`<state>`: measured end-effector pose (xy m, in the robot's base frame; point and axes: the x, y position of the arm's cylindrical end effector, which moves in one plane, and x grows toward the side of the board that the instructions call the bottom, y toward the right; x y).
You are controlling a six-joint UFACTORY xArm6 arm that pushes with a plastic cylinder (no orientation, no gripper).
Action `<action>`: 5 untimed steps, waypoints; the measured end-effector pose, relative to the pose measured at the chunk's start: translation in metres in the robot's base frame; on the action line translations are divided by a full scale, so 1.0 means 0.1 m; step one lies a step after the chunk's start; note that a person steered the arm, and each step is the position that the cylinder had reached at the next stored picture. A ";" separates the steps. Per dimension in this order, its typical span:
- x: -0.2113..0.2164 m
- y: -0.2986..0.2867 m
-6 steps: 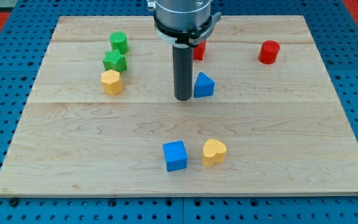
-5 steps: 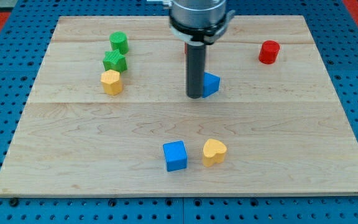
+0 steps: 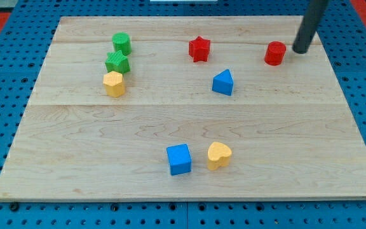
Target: Push the red circle towards the red star
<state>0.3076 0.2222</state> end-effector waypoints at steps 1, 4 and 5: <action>0.18 0.08; 0.01 -0.77; 0.02 -0.76</action>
